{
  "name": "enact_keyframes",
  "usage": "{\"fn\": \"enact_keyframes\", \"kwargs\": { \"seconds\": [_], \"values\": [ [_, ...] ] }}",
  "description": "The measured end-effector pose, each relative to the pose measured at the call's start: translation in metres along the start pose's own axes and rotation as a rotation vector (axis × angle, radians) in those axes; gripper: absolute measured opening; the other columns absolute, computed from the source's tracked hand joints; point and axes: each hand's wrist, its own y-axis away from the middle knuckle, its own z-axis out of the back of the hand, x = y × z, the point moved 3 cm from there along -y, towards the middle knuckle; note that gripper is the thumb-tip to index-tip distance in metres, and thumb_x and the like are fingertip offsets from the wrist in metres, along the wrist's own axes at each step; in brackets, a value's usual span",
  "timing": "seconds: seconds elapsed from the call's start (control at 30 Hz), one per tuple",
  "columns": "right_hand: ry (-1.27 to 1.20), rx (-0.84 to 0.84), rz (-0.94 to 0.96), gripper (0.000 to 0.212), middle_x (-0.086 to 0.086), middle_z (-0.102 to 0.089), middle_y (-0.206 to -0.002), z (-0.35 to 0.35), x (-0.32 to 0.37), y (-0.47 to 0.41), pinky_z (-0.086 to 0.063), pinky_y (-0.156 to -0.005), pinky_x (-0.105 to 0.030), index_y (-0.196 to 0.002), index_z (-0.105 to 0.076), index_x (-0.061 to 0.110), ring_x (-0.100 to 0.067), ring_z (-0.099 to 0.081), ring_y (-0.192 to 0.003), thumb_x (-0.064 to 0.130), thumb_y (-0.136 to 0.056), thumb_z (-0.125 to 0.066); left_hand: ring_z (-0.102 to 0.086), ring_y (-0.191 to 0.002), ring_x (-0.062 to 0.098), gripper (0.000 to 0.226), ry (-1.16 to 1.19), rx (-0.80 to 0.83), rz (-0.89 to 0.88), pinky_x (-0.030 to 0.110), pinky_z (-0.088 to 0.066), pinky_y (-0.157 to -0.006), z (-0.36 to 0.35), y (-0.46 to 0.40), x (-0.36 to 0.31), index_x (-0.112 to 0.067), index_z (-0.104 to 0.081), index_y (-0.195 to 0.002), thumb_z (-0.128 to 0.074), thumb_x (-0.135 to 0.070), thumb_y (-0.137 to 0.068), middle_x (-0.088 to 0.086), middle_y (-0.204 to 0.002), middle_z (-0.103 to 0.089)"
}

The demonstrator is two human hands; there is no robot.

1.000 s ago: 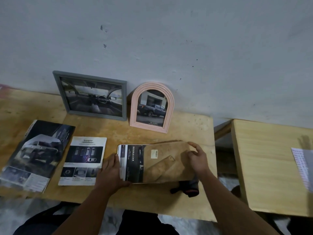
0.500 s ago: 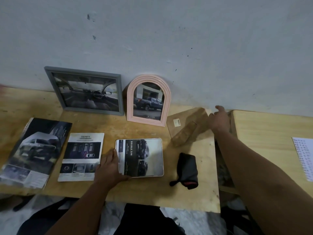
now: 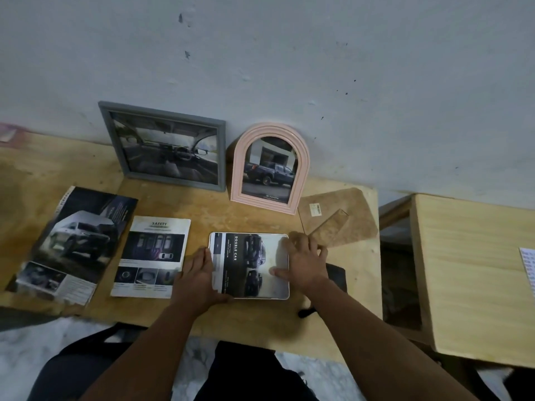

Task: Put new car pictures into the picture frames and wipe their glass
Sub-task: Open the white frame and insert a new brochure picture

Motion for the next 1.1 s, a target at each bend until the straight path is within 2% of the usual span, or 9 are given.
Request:
{"fn": "enact_keyframes", "kwargs": {
  "seconds": [0.13, 0.33, 0.5, 0.67, 0.9, 1.0, 1.1],
  "values": [
    [-0.007, 0.016, -0.034, 0.101, -0.016, -0.018, -0.161, -0.001, 0.009, 0.003, -0.022, -0.115, -0.063, -0.159, -0.016, 0.029, -0.044, -0.012, -0.150, 0.079, -0.082, -0.056, -0.006, -0.158, 0.028, 0.145, -0.015, -0.004, -0.008, 0.054, -0.028, -0.121, -0.001, -0.001, 0.002, -0.013, 0.004, -0.162, -0.073, -0.084, -0.062, 0.004, -0.172, 0.004],
    [-0.079, -0.056, -0.033, 0.082, -0.011, -0.019, -0.164, -0.007, 0.014, 0.017, -0.020, -0.118, -0.063, -0.155, -0.030, 0.033, -0.041, -0.009, -0.153, 0.070, -0.088, -0.058, -0.005, -0.158, 0.028, 0.146, -0.004, -0.005, 0.000, 0.053, -0.027, -0.121, -0.003, -0.001, 0.002, -0.013, 0.004, -0.162, -0.074, -0.083, -0.061, 0.004, -0.172, 0.005],
    [-0.097, -0.017, -0.075, 0.097, -0.012, -0.013, -0.163, -0.003, 0.017, 0.014, -0.019, -0.119, -0.064, -0.159, -0.016, 0.031, -0.041, -0.009, -0.152, 0.071, -0.084, -0.062, -0.002, -0.159, 0.027, 0.146, 0.018, 0.004, 0.004, 0.054, -0.023, -0.123, -0.002, 0.000, 0.003, -0.014, 0.007, -0.162, -0.075, -0.082, -0.062, 0.003, -0.173, 0.007],
    [-0.055, 0.053, -0.082, 0.105, -0.015, -0.003, -0.166, -0.003, 0.017, 0.006, -0.015, -0.119, -0.067, -0.161, -0.007, 0.029, -0.047, 0.000, -0.153, 0.074, -0.083, -0.061, 0.000, -0.159, 0.026, 0.146, 0.022, 0.010, 0.008, 0.055, -0.021, -0.123, -0.003, 0.001, 0.003, -0.015, 0.008, -0.162, -0.075, -0.081, -0.063, 0.002, -0.172, 0.009],
    [-0.110, 0.004, -0.075, 0.088, -0.013, -0.002, -0.167, -0.017, 0.019, 0.018, -0.013, -0.118, -0.069, -0.161, -0.009, 0.035, -0.044, 0.005, -0.154, 0.065, -0.092, -0.055, 0.000, -0.158, 0.026, 0.146, 0.031, 0.013, 0.015, 0.054, -0.020, -0.123, -0.001, 0.001, 0.004, -0.015, 0.008, -0.162, -0.075, -0.082, -0.062, 0.000, -0.172, 0.009],
    [-0.180, -0.103, -0.051, 0.077, -0.011, -0.013, -0.165, -0.017, 0.023, 0.027, -0.015, -0.116, -0.070, -0.159, -0.023, 0.041, -0.042, -0.006, -0.154, 0.055, -0.092, -0.060, 0.001, -0.158, 0.026, 0.146, 0.042, 0.025, 0.023, 0.054, -0.019, -0.124, -0.001, 0.001, 0.004, -0.016, 0.008, -0.162, -0.075, -0.081, -0.062, 0.000, -0.172, 0.010],
    [-0.344, -0.261, 0.011, 0.067, -0.003, -0.050, -0.147, -0.013, 0.021, 0.039, -0.025, -0.114, -0.061, -0.152, -0.038, 0.042, -0.030, -0.042, -0.138, 0.034, -0.092, -0.065, 0.000, -0.158, 0.026, 0.145, 0.060, 0.028, 0.018, 0.055, -0.019, -0.123, -0.001, 0.000, 0.004, -0.016, 0.008, -0.162, -0.076, -0.079, -0.063, 0.001, -0.172, 0.009]
  ]
}}
